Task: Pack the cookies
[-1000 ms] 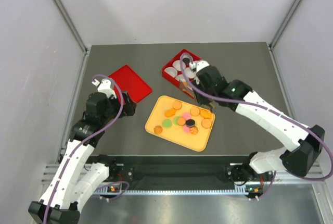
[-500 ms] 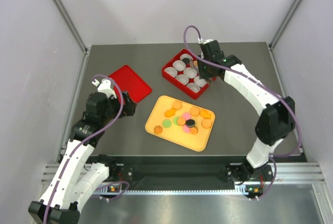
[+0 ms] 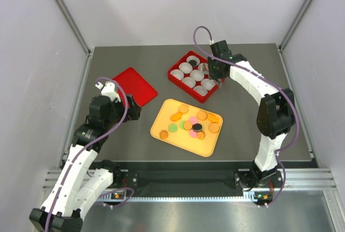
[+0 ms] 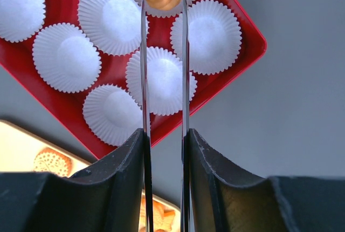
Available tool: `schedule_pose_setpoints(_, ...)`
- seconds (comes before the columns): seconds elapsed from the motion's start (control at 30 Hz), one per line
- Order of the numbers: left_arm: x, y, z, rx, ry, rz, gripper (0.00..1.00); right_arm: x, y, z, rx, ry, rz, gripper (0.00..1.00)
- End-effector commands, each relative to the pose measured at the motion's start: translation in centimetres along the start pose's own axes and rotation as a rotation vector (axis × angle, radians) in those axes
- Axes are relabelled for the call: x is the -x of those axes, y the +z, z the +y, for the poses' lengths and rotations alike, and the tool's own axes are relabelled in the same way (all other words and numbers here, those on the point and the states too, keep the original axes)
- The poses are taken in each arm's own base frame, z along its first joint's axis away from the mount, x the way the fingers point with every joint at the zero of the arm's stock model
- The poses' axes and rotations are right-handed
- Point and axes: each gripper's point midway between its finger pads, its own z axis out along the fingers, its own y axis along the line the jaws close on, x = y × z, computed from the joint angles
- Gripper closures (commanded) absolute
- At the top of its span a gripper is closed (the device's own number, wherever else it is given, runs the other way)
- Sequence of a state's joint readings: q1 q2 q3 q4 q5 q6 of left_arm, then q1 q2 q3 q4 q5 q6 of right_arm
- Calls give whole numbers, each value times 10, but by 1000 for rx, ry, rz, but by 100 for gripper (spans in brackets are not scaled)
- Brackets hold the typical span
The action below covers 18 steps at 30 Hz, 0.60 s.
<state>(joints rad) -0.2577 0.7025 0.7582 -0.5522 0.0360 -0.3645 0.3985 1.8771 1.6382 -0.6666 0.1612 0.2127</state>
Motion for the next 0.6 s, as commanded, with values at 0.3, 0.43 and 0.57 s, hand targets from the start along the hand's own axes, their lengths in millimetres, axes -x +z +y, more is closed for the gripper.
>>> schedule_pose_setpoints(0.3,4,0,-3,-20,14,-25,1,40,1,-3,23,58,-115,62)
schedule_pose_setpoints(0.43,5,-1,-3,-21,14,-28,1,40,1,-4,23,62,-113,55)
schedule_pose_setpoints(0.57,5,-1,-3,-20,14,-26,1,42,-2,-3,27,62,-121,53)
